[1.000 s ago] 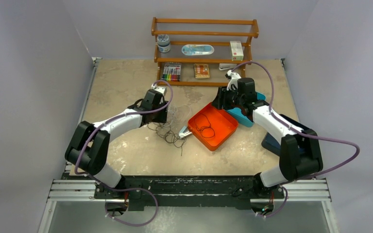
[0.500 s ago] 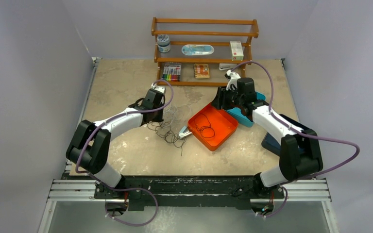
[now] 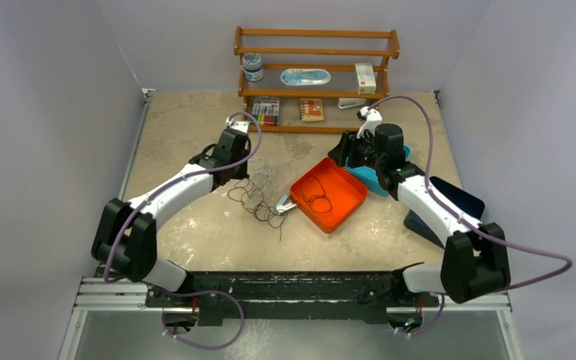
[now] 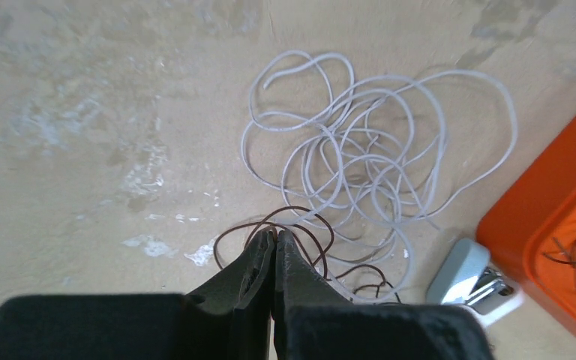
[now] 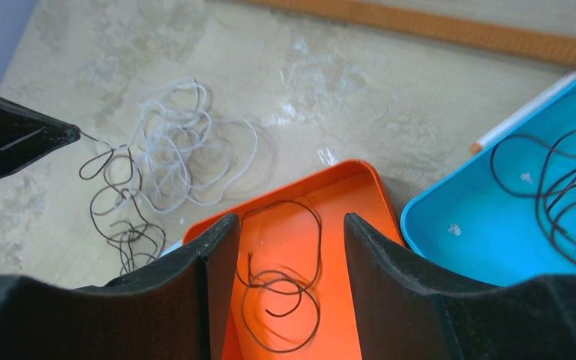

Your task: Untangle the cables

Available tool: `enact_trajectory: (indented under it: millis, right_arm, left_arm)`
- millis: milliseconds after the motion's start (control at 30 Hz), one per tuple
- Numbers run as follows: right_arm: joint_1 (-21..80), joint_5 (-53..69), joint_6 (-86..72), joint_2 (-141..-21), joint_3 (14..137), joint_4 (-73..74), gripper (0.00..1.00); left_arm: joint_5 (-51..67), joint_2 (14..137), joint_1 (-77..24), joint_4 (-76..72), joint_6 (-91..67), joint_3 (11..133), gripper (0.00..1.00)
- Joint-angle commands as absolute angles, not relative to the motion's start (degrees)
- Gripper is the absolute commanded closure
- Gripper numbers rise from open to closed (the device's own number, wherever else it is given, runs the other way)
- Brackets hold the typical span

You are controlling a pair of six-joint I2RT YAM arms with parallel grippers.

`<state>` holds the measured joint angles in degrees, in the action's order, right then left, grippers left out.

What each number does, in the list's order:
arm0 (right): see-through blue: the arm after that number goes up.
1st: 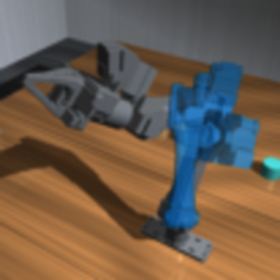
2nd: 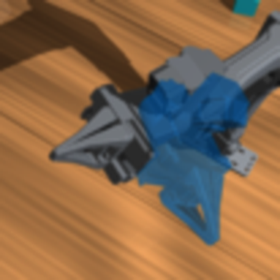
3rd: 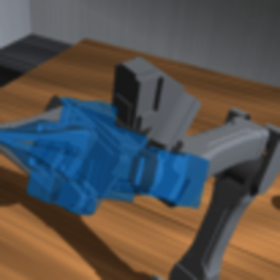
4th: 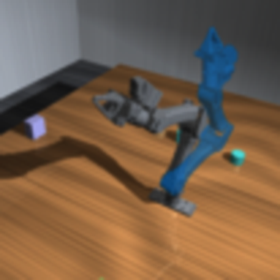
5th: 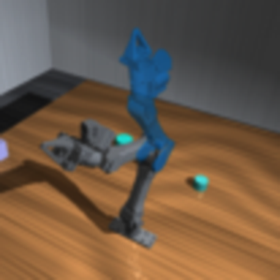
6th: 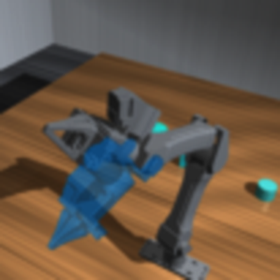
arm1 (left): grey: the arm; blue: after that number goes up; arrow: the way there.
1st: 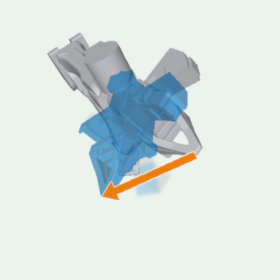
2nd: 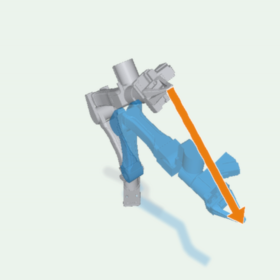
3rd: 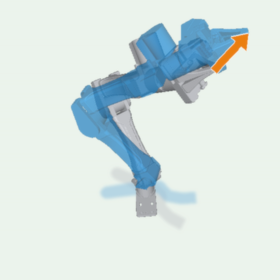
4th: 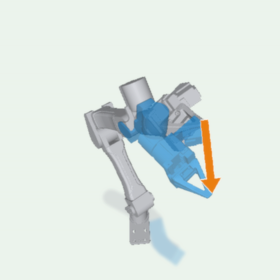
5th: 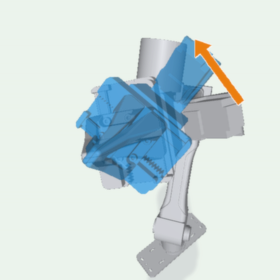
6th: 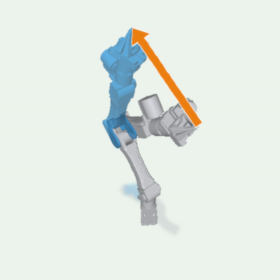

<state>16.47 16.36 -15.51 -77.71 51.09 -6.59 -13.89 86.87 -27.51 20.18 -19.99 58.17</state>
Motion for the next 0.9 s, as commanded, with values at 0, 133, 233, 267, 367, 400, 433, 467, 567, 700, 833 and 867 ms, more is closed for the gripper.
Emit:
enact_trajectory:
  millis: [0, 133, 233, 267, 367, 400, 433, 467, 567, 700, 833, 867]
  right_arm:
    - [17.13, 14.26, -16.26, -73.24, 49.97, -15.51, 0.43]
    - [19.02, 14.21, -14.69, -72.26, 50.01, -19.82, 0.40]
    - [22.01, 15.01, -13.40, -73.14, 51.15, -22.72, 0.37]
    - [23.42, 15.29, -12.79, -73.74, 51.89, -23.48, 0.36]
    - [27.74, 17.78, -11.44, -76.35, 54.43, -26.70, 0.35]
    - [29.35, 18.90, -11.17, -77.35, 54.85, -28.24, 0.35]
    - [30.86, 19.93, -10.86, -78.45, 54.98, -30.03, 0.34]
    - [32.52, 20.70, -10.70, -79.58, 56.52, -31.40, 0.34]
    - [36.91, 22.41, -9.93, -83.66, 59.72, -34.60, 0.33]
    - [40.50, 25.26, -12.25, -89.85, 63.93, -38.37, 0.33]
    - [43.00, 28.41, -15.28, -95.40, 66.70, -42.23, 0.32]
    - [43.63, 28.50, -15.43, -96.43, 67.24, -42.61, 0.32]
  left_arm:
    - [-16.37, 79.21, -27.71, 23.58, -19.90, 63.85, 1.00]
    - [-16.24, 75.58, -27.69, 27.33, -17.52, 69.39, 1.00]
    - [-15.45, 73.26, -27.69, 29.29, -15.20, 73.69, 1.00]
    - [-15.19, 72.58, -27.69, 29.86, -14.38, 75.20, 1.00]
    - [-15.10, 71.13, -27.70, 31.09, -13.10, 80.08, 1.00]
    - [-15.05, 70.79, -27.71, 31.31, -12.95, 81.60, 1.00]
    - [-14.98, 70.57, -27.69, 31.42, -12.85, 83.02, 1.00]
    - [-14.84, 70.38, -27.69, 31.40, -12.83, 84.34, 1.00]
    - [-14.72, 70.33, -27.69, 31.37, -12.95, 87.53, 1.00]
    - [-13.95, 70.27, -27.69, 29.99, -13.96, 90.08, 1.00]
    - [-12.72, 70.73, -27.69, 29.22, -14.32, 92.56, 1.00]
    - [-12.66, 70.88, -27.69, 29.15, -14.26, 93.01, 1.00]
